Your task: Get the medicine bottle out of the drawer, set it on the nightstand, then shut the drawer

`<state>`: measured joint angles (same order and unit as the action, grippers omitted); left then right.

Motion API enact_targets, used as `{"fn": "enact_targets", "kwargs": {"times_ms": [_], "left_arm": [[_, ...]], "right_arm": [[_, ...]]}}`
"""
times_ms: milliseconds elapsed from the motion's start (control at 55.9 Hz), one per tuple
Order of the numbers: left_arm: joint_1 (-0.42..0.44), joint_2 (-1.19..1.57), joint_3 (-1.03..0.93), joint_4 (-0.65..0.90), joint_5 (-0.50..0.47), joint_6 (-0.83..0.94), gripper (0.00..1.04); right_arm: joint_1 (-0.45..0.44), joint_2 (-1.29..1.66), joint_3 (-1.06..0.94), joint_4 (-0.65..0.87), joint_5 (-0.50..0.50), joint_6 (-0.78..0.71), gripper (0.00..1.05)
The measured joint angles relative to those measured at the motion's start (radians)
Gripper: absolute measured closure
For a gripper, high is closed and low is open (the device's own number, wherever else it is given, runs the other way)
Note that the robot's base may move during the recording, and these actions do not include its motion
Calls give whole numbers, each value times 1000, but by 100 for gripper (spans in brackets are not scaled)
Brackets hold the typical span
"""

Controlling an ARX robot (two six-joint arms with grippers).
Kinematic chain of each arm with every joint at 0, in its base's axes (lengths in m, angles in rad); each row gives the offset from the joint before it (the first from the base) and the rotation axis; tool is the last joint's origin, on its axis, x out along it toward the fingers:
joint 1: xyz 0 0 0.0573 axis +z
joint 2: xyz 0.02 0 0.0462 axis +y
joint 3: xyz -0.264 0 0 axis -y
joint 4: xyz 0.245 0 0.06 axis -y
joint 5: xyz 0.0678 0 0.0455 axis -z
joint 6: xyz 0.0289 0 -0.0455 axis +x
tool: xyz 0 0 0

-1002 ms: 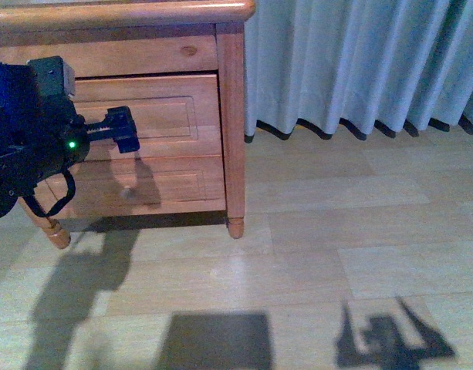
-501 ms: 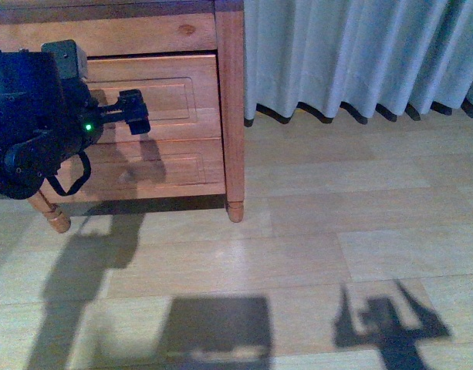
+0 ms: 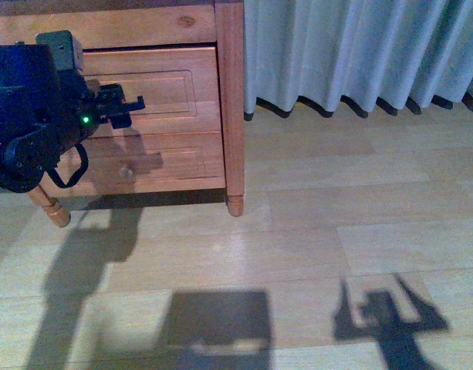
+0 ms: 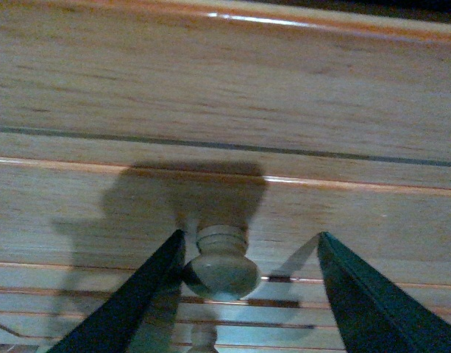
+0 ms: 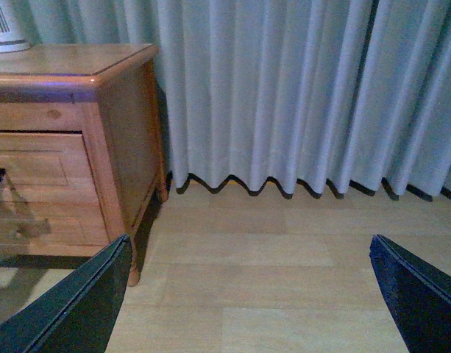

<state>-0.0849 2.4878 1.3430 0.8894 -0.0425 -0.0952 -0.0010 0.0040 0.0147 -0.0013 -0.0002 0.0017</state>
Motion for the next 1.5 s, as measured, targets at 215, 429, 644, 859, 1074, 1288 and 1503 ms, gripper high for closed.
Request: {"fn": "enact_targets", "kwargs": {"times_ms": [215,429,644,859,1074,1288,1503], "left_arm": [[5,-19,-79,61,-3,3,79],[5,-115,-314,174,13,3,79],[5,-217,-605,330,40,-10,79],[6,-312,-892,461,64,-49,79],[-4,-399,-1023,472,61,-84,79],[-36,-516,-1072,384,56,-116,66],[-53,-709,-1127,188,96,-144,32]], "right_arm": [[0,0,0,0,0,0,7],[0,0,0,0,0,0,7],[0,0,0,0,0,0,7],[0,0,0,0,0,0,7],[0,0,0,0,0,0,7],[0,0,0,0,0,0,7],[0,0,0,0,0,0,7]]}}
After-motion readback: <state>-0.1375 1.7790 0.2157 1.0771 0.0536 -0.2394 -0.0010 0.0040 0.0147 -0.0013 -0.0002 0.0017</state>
